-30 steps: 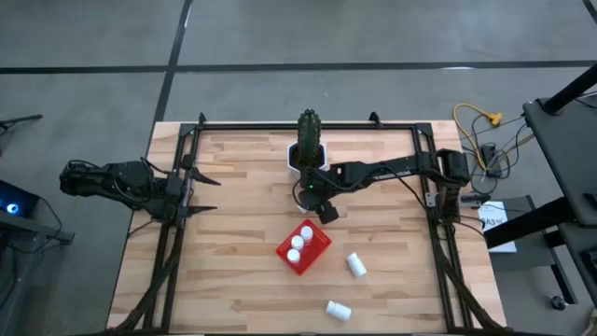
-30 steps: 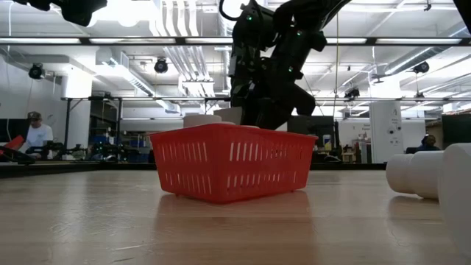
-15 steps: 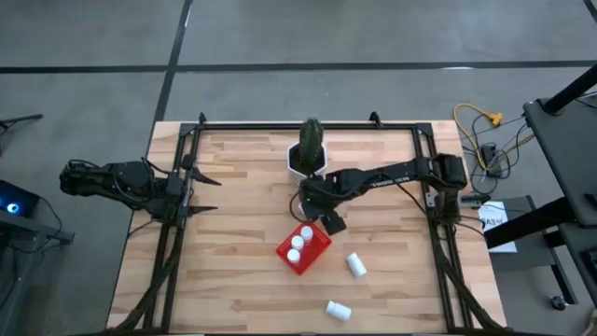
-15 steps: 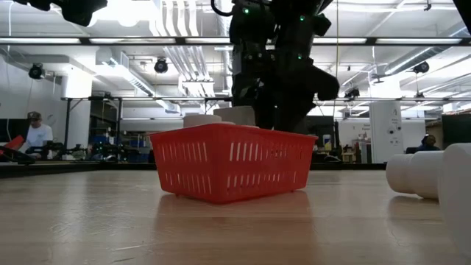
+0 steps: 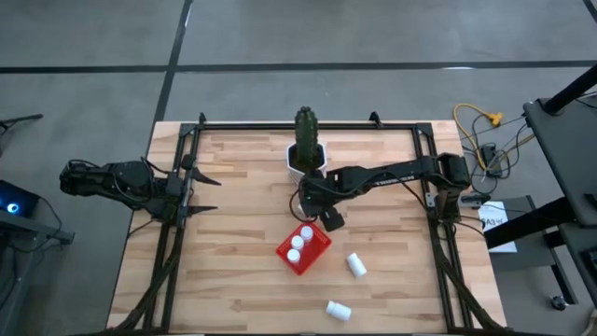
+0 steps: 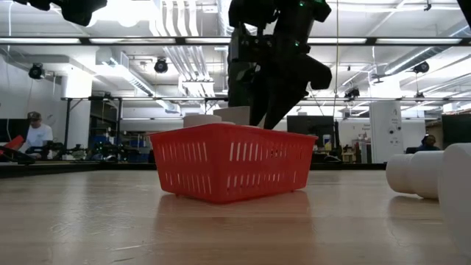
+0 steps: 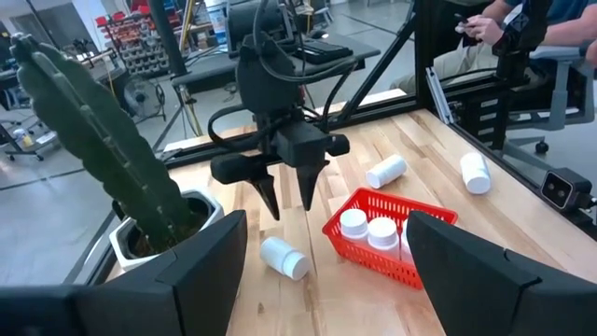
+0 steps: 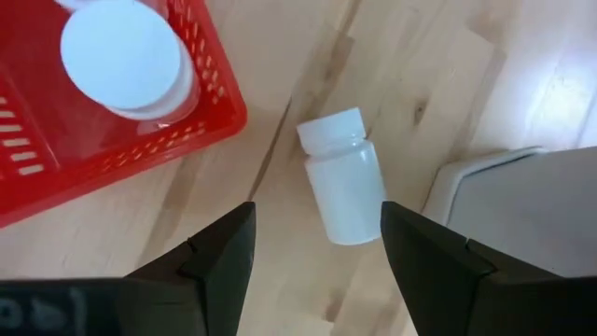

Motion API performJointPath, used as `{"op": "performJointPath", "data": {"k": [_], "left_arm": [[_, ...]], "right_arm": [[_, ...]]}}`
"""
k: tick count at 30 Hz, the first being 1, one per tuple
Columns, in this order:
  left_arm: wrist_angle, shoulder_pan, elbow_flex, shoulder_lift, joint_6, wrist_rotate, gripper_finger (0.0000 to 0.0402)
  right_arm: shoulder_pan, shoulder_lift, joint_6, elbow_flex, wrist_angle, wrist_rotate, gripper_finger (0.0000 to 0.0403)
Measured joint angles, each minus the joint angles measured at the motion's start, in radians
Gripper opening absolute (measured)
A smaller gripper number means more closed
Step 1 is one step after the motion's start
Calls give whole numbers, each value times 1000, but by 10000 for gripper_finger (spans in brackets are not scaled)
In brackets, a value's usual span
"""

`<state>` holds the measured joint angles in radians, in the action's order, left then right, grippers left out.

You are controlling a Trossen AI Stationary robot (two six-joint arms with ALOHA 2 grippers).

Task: Pick and place pill bottles into a basket
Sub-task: Put the white pill bottle into the red bin

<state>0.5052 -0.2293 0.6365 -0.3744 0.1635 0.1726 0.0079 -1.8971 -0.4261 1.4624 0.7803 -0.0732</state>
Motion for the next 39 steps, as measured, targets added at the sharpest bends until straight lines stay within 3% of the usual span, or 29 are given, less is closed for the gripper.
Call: {"op": "performJointPath", "data": {"k": [13, 29, 39], "left_arm": [[4, 0, 0, 0, 8, 0, 277], [6, 0, 0, -2, 10, 0, 277], [5, 0, 0, 0, 10, 0, 277]], "right_arm": [[13, 0, -156, -6, -6, 46, 219], [11, -89, -334, -8, 0, -52, 219], [11, -95, -354, -8, -7, -87, 219]]}}
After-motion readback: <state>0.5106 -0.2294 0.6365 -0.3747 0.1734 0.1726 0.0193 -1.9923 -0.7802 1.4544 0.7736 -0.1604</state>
